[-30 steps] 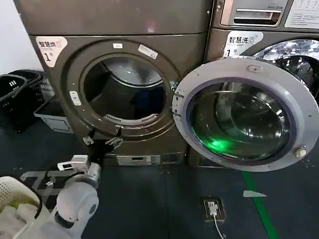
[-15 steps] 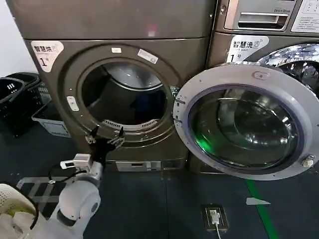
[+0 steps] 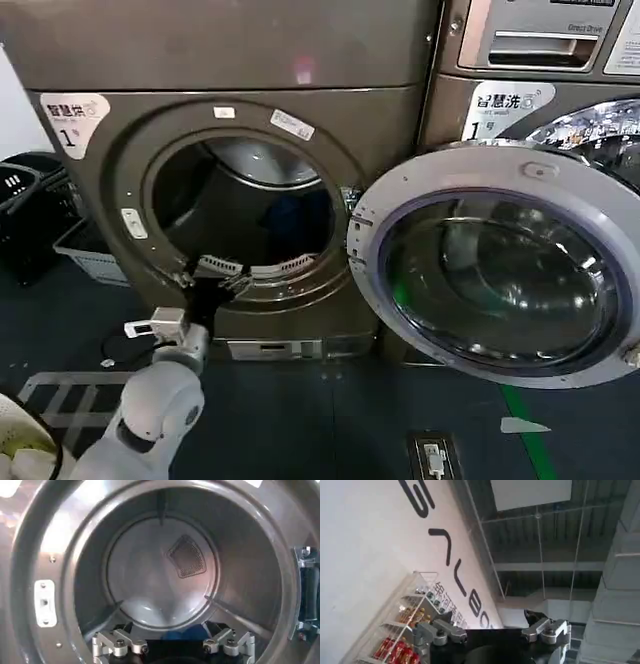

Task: Grasp the clothes from the dryer.

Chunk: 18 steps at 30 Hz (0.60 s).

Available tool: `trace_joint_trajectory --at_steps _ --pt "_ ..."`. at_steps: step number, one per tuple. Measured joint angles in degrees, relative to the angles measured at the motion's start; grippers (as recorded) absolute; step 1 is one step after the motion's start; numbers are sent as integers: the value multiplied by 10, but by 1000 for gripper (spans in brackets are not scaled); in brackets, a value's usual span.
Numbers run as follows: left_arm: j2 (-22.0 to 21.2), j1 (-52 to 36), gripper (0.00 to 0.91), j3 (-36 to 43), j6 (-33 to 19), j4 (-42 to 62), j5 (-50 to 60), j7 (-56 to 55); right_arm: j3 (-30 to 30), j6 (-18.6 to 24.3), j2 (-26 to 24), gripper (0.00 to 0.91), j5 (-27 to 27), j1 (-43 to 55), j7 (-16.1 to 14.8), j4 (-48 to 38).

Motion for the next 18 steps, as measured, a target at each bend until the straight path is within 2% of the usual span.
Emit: trace_joint_trajectory --at_steps 18 --pt "2 -3 907 0 0 0 -1 0 5 0 1 907 1 -3 -2 0"
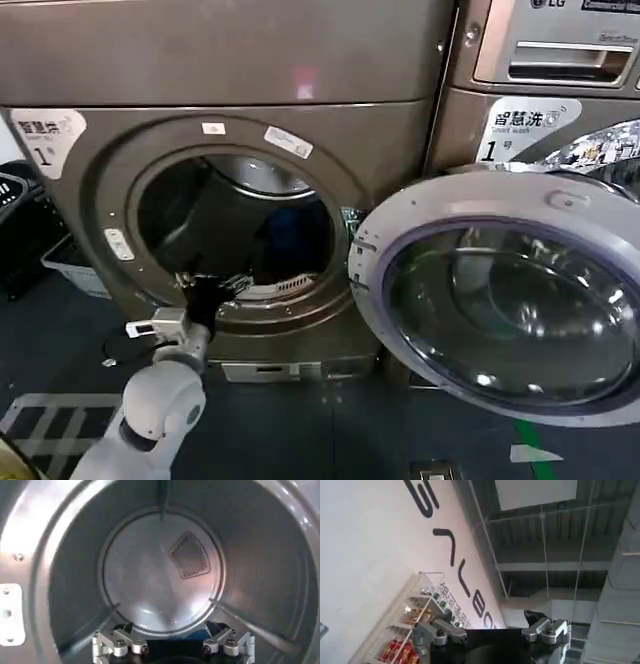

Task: Grasp the clothes from the dryer.

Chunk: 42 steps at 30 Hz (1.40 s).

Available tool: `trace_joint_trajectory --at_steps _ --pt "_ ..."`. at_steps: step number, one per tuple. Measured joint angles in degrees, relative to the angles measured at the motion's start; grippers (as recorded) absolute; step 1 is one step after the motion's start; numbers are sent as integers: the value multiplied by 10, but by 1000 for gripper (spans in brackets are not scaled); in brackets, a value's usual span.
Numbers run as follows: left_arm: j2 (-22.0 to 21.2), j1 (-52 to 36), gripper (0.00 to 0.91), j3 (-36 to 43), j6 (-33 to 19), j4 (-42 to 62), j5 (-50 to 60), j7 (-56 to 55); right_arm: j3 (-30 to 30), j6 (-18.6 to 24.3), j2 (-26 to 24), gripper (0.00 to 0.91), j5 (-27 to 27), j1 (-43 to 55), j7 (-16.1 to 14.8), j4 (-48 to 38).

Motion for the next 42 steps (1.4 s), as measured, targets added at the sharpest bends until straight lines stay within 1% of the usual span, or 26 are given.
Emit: trace_joint_trajectory --at_steps 31,42 --pt "-3 -3 907 4 0 5 1 0 -2 2 2 907 1 2 -3 2" --pt "-7 -16 907 17 -5 18 5 1 3 -6 2 907 -3 -6 6 3"
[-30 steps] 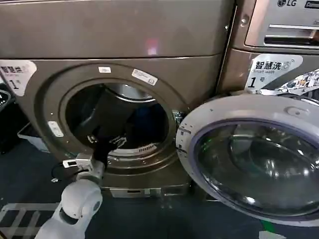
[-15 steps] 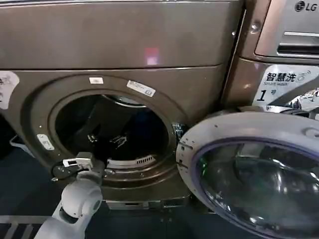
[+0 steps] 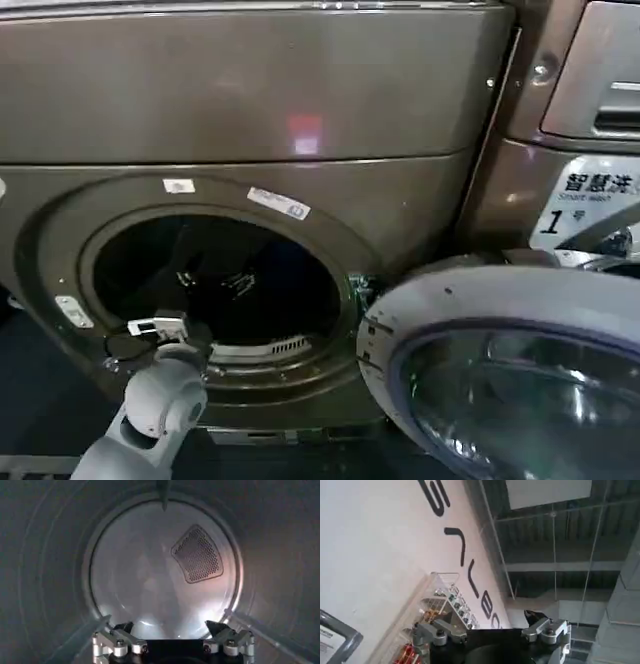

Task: Grasp the clothes from the dryer.

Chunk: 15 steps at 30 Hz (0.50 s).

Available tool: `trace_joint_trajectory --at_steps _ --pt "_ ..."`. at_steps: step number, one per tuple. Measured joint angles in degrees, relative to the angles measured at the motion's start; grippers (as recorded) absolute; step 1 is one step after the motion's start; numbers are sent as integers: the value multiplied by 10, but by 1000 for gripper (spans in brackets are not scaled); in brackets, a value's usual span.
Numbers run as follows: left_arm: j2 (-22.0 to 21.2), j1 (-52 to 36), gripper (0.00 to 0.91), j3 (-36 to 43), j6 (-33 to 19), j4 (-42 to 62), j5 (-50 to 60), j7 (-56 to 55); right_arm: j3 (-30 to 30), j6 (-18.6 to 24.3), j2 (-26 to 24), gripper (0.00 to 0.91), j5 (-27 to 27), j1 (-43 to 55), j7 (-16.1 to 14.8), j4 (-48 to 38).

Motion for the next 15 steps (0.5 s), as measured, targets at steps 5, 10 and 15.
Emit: trace_joint_trajectory --at_steps 5,10,15 --pt "-7 -20 907 12 -4 21 -2 -1 0 -2 0 907 -2 -3 -2 4" --pt "-16 -62 907 29 -11 65 -4 -1 5 -2 -2 907 -2 -7 -4 4" --pt "-29 -117 907 51 -22 127 -1 -2 11 -2 -2 907 -2 -12 -5 3"
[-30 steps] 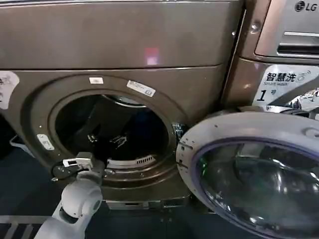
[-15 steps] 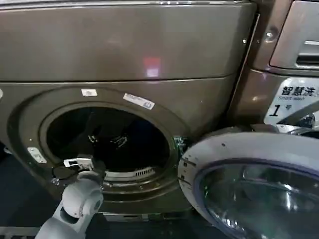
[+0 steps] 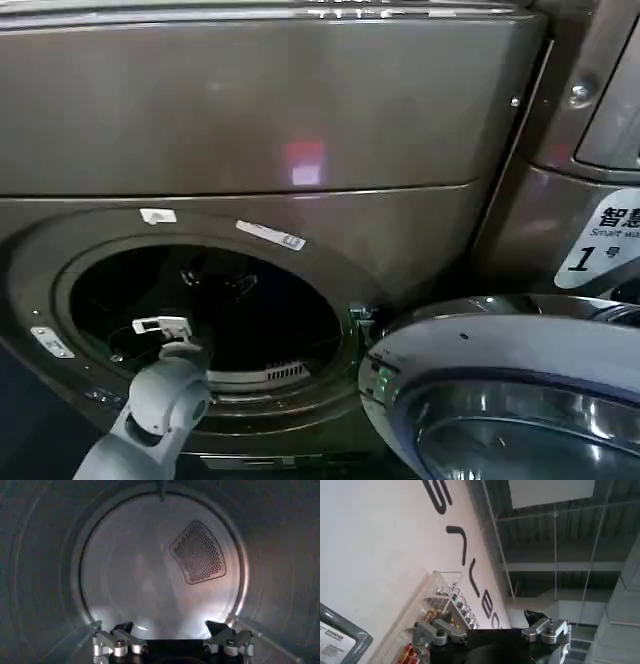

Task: Grasp the clothes from the dryer.

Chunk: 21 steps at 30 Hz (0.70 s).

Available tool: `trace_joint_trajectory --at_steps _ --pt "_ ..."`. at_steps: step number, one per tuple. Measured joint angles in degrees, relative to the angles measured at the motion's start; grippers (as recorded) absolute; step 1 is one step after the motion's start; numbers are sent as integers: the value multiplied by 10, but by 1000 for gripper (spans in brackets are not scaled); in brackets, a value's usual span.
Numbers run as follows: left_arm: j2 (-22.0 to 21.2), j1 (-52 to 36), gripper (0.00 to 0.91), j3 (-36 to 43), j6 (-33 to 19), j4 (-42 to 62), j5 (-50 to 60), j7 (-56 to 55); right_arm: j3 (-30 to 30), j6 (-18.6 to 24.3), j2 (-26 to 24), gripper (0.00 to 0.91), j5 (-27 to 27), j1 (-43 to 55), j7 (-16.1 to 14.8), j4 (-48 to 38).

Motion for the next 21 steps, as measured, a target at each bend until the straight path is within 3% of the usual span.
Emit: trace_joint_trajectory --at_steps 21 --pt "-77 -230 907 58 -63 314 22 44 6 4 -4 907 12 2 -9 1"
